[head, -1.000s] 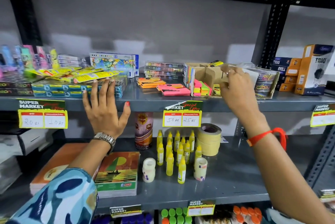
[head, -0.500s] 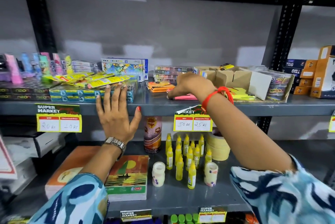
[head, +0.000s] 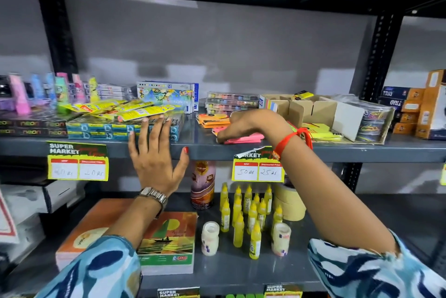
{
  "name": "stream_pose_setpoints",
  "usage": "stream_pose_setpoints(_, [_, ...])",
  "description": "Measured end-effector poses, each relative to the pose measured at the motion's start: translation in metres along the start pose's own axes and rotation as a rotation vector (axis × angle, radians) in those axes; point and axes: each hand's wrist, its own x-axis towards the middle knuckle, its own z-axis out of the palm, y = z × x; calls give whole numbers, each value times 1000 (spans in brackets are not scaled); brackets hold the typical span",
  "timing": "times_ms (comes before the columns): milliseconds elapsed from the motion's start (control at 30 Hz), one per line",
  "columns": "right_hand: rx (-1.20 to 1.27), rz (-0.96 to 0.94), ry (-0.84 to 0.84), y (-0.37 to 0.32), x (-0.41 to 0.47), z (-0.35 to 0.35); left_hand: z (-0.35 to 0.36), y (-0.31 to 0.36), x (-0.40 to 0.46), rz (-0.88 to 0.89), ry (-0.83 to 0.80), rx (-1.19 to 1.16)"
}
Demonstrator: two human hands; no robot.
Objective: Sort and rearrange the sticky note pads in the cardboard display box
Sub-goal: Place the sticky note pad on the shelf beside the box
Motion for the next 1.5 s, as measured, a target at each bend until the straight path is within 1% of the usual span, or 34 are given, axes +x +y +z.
stream_pose_setpoints(67, [49, -22, 80, 2, -3, 2, 1, 0, 0, -4, 11, -3])
stream_pose_setpoints(233, [204, -22, 378, 6, -7, 14, 2, 1, 0, -5, 12, 2])
stream_pose_setpoints(367, [327, -36, 545, 8, -15, 25, 0, 0, -1, -12, 13, 16])
stream_pose_setpoints(400, [346, -39, 587, 9, -18, 24, -1, 1, -1, 8, 4, 7])
stream_pose_setpoints(500, [360, -66, 733, 17, -31, 14, -4, 14, -3, 221, -51, 2])
stream_pose_setpoints(533, [363, -58, 778, 21, -36, 9, -4, 21, -5, 256, -65, 4])
stream_pose_setpoints(567, [369, -40, 821, 27, -42, 4, -3, 28, -6, 238, -74, -1])
stream_pose_setpoints(667, [403, 26, 965, 52, -55, -8, 0, 40, -6, 96, -81, -11])
stream_pose_setpoints(767, [445, 118, 1059, 84, -65, -14, 2, 38, -6, 101, -79, 1])
stream_pose_setpoints(833, [402, 205, 1064, 104, -68, -14, 3, 38, -7, 103, -76, -2])
stream_pose_setpoints(900, [382, 276, 1033, 122, -66, -10, 3, 39, -7, 92, -81, -3])
stream_pose_setpoints(1067, [375, 331, 821, 145, -47, 7, 3, 40, -6, 61, -95, -7])
stream_pose_setpoints(1133, [368, 326, 769, 146, -39, 11, 3, 39, -6, 57, -92, -8])
stream_pose_setpoints(1300, [335, 282, 722, 152, -24, 14, 4, 39, -7, 73, -74, -3])
stream_pose_setpoints(1367, [366, 239, 684, 158, -21, 11, 4, 39, -7, 83, -65, 2])
stream_pose_setpoints(1467, [456, 166, 561, 158, -28, 7, 5, 39, -7, 89, -48, 2])
stream_pose_setpoints(1500, [472, 173, 522, 156, -30, 7, 5, 40, -7, 88, -42, 1])
